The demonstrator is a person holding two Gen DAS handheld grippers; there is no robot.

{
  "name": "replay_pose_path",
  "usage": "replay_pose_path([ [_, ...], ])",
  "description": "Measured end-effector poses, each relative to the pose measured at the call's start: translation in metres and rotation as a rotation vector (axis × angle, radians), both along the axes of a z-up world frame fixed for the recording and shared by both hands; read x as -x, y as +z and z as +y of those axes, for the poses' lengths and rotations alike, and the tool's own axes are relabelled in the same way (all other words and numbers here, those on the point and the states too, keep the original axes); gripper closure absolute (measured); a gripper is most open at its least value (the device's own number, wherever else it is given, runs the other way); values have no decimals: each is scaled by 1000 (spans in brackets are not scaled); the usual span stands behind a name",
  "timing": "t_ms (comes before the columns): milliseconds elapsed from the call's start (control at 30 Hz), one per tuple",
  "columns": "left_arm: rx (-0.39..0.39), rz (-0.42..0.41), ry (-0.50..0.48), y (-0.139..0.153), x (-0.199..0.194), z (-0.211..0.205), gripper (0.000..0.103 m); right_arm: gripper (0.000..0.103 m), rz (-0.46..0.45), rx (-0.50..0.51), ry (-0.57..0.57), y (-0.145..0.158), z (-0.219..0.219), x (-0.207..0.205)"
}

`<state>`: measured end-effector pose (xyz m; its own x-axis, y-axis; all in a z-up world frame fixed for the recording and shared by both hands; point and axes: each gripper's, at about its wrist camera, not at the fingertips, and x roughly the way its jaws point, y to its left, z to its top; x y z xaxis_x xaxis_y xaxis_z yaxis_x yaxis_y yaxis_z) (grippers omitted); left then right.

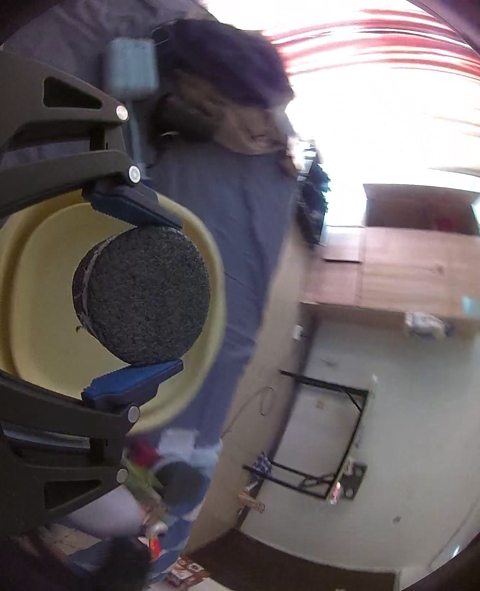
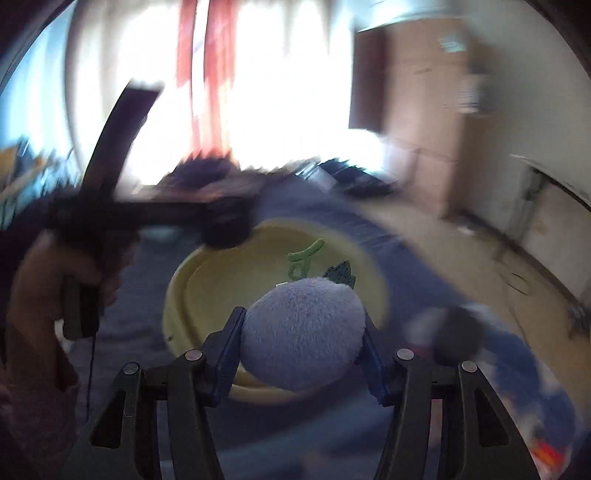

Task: Organize rigid objects
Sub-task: 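Carry both items to the yellow basin and release them inside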

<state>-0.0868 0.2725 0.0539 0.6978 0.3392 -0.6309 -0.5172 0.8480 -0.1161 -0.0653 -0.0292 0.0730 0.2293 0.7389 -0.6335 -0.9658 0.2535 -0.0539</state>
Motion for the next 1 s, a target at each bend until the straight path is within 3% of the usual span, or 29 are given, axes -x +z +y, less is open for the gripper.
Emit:
replay_pose_path([
  [133,67,107,30,-33,-12,13,34,48,31,176,57,-50,64,-1],
  [267,111,137,26,-51,-20,17,34,48,105,235,43,-75,96,-14],
  [367,122,190,38,-67,-31,24,34,48,94,287,52,-90,127,-15],
  [533,83,187,38,-64,-44,17,33,47,118,282,56,-95,158,-22],
  [633,74,202,55,-64,-43,19,30,41,116,282,56,-97,165,-20],
  [667,81,186,56,-61,-40,22,25,38,109,281,52,-97,166,-20],
  [733,83,101,67,-40,-26,23,14,23,67,261,23,-92,153,-16],
  [800,61,-3,72,-13,-11,17,0,0,46,219,-3,-83,151,-15],
  [900,29,-158,-18,30,1,-11,0,0,28,155,-64,-59,128,-17],
  [1000,-16,-227,-136,52,-11,-50,0,0,13,12,-190,-16,60,-30],
])
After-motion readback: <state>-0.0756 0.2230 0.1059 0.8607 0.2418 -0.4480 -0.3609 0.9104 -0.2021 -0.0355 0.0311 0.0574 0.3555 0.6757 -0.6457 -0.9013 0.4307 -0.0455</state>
